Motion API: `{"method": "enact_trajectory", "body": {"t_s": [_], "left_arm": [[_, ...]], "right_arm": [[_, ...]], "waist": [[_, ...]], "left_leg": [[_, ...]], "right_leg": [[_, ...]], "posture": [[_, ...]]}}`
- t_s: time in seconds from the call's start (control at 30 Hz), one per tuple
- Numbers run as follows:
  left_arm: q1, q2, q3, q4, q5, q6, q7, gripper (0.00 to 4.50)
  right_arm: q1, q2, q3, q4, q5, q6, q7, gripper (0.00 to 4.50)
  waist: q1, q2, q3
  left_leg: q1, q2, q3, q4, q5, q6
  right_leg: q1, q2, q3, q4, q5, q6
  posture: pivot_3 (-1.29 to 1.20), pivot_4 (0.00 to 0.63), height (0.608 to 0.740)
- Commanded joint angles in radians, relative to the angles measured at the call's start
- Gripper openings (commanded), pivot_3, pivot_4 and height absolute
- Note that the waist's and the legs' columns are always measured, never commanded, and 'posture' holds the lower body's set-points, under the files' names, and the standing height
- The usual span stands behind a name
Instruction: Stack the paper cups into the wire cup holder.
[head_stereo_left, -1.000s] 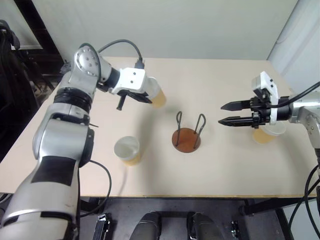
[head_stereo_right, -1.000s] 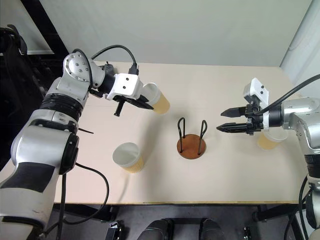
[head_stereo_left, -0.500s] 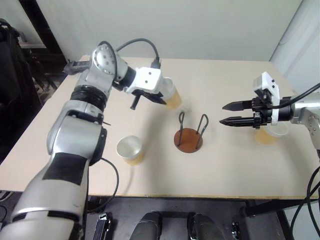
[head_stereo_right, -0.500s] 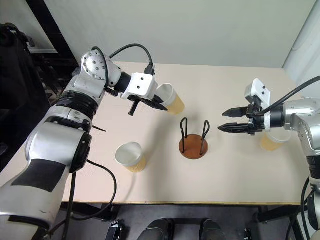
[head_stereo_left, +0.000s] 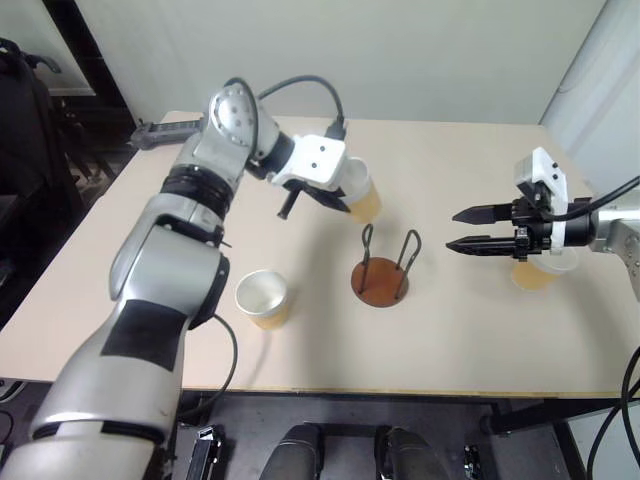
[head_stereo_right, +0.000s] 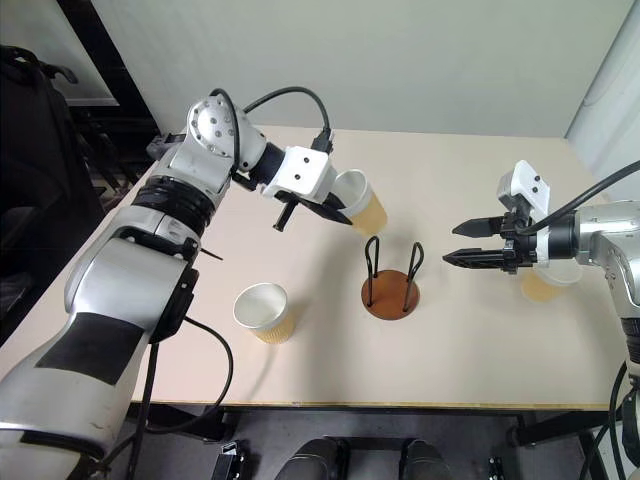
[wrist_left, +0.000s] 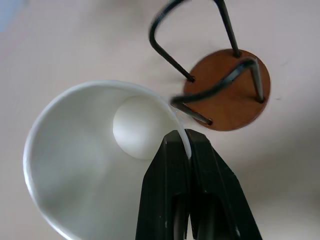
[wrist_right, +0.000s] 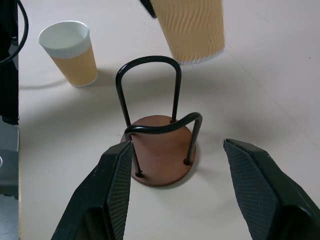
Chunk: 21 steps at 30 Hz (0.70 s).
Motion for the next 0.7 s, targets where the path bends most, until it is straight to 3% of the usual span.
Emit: {"method": "enact_trajectory", "body": {"t_s": [0.03, 0.7], "left_arm": [[-0.053, -0.015, -0.004, 0.001, -0.014, -0.004, -0.039, 0.03], [-0.144, -0.083, -0.166, -0.005, -0.114, 0.022, -0.039, 0.03]], "right_arm": [[0.001, -0.029, -0.04, -0.027, 0.012, -0.006, 0.003, 2.95], [-0.002, -0.107, -0.018, 0.01, -0.007, -0.055, 0.113, 2.95]], "waist": [[0.0, 0.0, 0.0], [0.002, 0.0, 0.0]], "left_leg": [[0.0, 0.0, 0.0, 0.0, 0.0, 0.0], [0.0, 0.0, 0.01, 0.002, -0.007, 0.007]], "right_leg": [[0.0, 0.0, 0.0, 0.0, 0.0, 0.0], [0.0, -0.001, 0.007, -0.004, 0.0, 0.015]], "posture": [[0.0, 0.15, 0.74], [0.0, 0.15, 0.74]]}}
